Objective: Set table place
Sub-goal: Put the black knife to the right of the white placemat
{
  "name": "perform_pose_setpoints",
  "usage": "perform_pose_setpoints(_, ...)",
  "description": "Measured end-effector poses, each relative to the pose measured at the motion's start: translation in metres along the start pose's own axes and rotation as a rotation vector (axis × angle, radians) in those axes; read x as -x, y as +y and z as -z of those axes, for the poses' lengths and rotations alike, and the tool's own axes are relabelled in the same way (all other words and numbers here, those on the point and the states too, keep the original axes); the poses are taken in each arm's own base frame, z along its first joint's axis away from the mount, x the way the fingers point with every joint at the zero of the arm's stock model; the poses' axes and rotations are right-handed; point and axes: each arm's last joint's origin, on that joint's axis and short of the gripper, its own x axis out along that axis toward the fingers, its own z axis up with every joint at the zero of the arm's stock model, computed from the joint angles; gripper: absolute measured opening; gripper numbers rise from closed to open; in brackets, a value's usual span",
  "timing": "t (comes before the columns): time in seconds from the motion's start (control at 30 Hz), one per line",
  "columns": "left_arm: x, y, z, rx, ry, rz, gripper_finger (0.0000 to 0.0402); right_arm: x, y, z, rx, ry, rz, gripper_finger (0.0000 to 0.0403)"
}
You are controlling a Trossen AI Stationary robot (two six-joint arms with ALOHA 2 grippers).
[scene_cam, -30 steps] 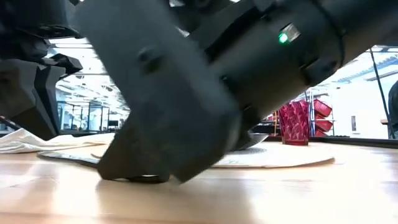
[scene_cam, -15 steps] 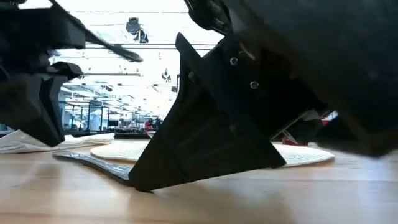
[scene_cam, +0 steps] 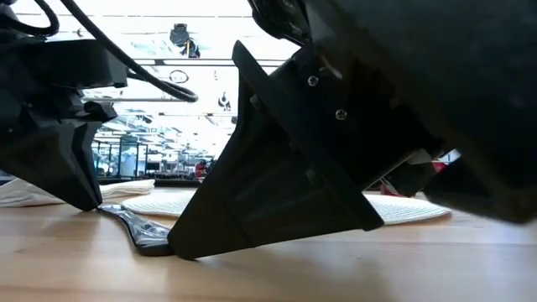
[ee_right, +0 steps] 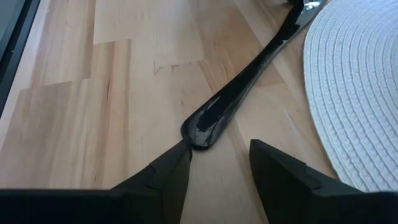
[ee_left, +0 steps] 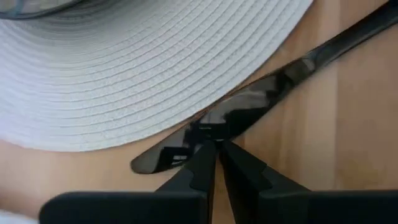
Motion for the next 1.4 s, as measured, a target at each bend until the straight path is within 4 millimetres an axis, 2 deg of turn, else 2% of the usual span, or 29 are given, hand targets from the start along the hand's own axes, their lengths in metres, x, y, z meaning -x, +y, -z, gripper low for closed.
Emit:
perform_pose_setpoints(0.13, 0.004, -0.004, 0.001, -0.009, 0.018, 0.046, 0.0018, 0.000, 0.000, 0.000, -0.005, 0.000, 0.002, 0.0155)
perform_pose_setpoints(0.27, 0.016, -0.006, -0.008, -0.007, -0.020, 0.081, 0.0018, 0.000, 0.000, 0.000, -0.013, -0.002, 0.004, 0.0155)
perform_pose_setpoints(0.4, 0.023, -0.002, -0.015, -0.023, -0.101, 0.023, 0.0018, 0.000, 0.000, 0.000, -0.019, -0.003, 0.005, 0.0155)
perform_pose_setpoints(0.53, 0.017, 0.003, -0.015, -0.009, -0.103, -0.017, 0.0018, 0.000, 0.000, -0.001, -0.023, -0.016, 0.014, 0.0155)
perform_pose_setpoints(0.87, -0.007, 0.009, 0.011, 0.076, -0.018, -0.051, 0.0018, 0.000, 0.001, -0.001, -0.031, -0.024, 0.003, 0.0155)
perform_pose_setpoints(1.03, -0.004, 0.003, 0.016, 0.160, -0.014, -0.026, 0.0018, 0.002, 0.005, -0.005, -0.052, 0.003, -0.074, 0.0155)
perform_pose_setpoints(1.23, 0.002, -0.008, 0.023, 0.248, -0.004, 0.028, 0.0018, 0.023, 0.011, -0.018, -0.057, -0.005, -0.124, 0.0155)
perform_pose_setpoints(1.4, 0.012, -0.020, 0.013, 0.219, 0.015, 0.117, 0.0018, 0.031, 0.013, -0.024, -0.038, -0.026, -0.126, 0.0155)
